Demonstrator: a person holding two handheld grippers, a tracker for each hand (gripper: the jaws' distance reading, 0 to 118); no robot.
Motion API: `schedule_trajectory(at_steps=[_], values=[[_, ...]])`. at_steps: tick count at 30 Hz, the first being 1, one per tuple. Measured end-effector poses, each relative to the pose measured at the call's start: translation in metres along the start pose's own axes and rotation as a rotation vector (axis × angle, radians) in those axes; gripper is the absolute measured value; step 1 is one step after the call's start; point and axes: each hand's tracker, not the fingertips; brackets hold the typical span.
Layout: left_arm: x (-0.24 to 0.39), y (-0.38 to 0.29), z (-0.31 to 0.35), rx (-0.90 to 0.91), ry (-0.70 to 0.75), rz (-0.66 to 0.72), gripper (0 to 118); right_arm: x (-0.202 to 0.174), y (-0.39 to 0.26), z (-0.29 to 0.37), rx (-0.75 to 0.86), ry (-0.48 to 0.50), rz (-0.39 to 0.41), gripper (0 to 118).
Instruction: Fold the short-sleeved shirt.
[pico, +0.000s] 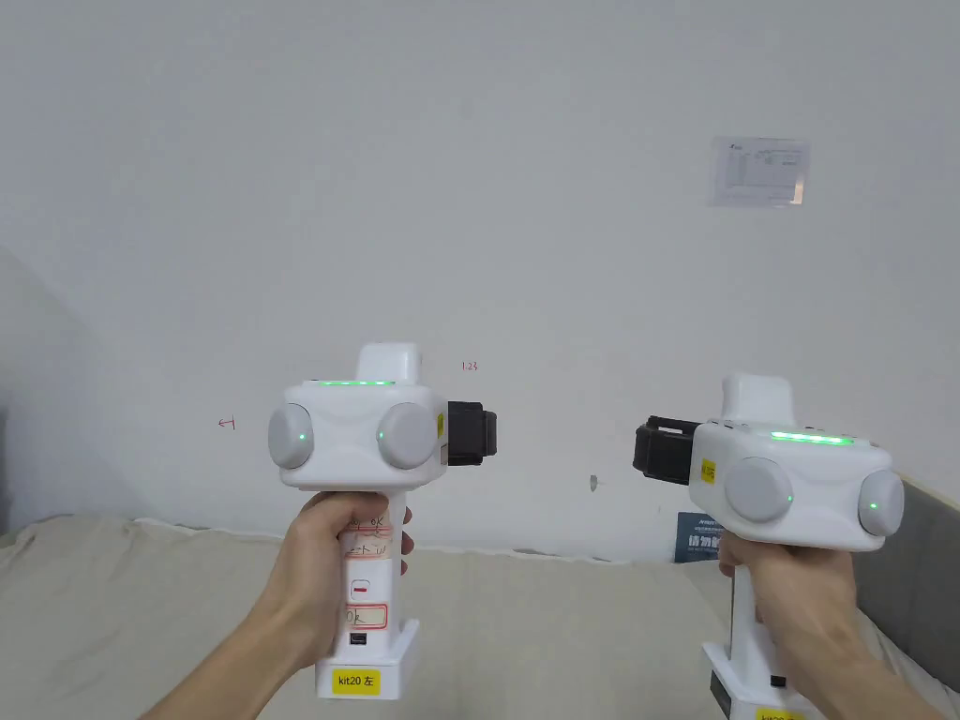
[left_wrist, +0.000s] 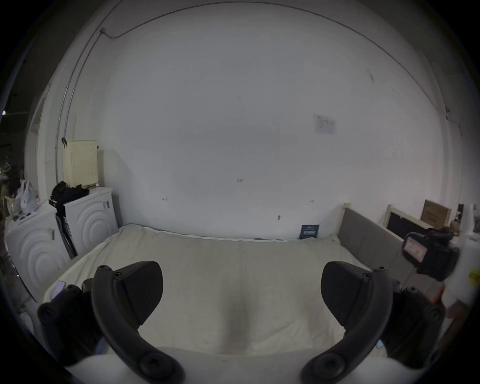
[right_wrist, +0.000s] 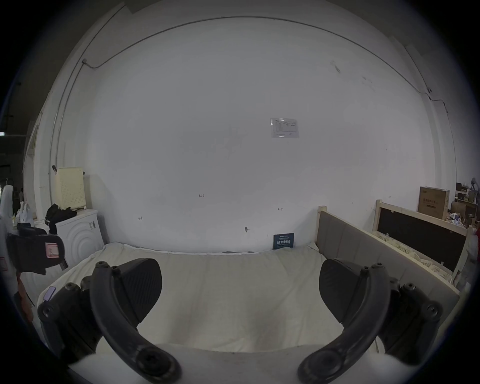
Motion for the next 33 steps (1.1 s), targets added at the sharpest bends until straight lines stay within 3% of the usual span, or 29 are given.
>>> schedule_trajectory(at_steps=[4, 6, 7, 11, 15, 20, 33], values=[[-0.001, 0.004, 0.005, -0.025, 0.028, 0.017, 118, 0.002, 0.001, 0.004, -0.004, 0.009, -0.003, 118], [0.001, 0.009, 0.004, -0.126, 0.098, -0.021, 118, 0.002, 0.002, 0.007, -0.010, 0.025, -0.008, 118], [-0.001, 0.009, 0.005, -0.151, 0.058, -0.025, 118, 0.003, 0.001, 0.009, -0.007, 0.030, -0.009, 118], [-0.007, 0.014, 0.008, -0.063, 0.024, -0.020, 118, 0.000, 0.005, 0.018, 0.007, 0.053, -0.010, 118], [-0.008, 0.013, 0.011, 0.015, 0.083, -0.041, 118, -0.003, 0.010, 0.025, 0.013, 0.082, -0.015, 118], [-0.006, 0.004, 0.011, -0.128, 0.115, 0.001, 118, -0.011, 0.012, 0.025, 0.019, 0.083, -0.001, 118], [-0.013, -0.002, 0.020, 0.023, 0.089, -0.044, 118, -0.012, 0.008, 0.027, 0.030, 0.102, -0.019, 118]])
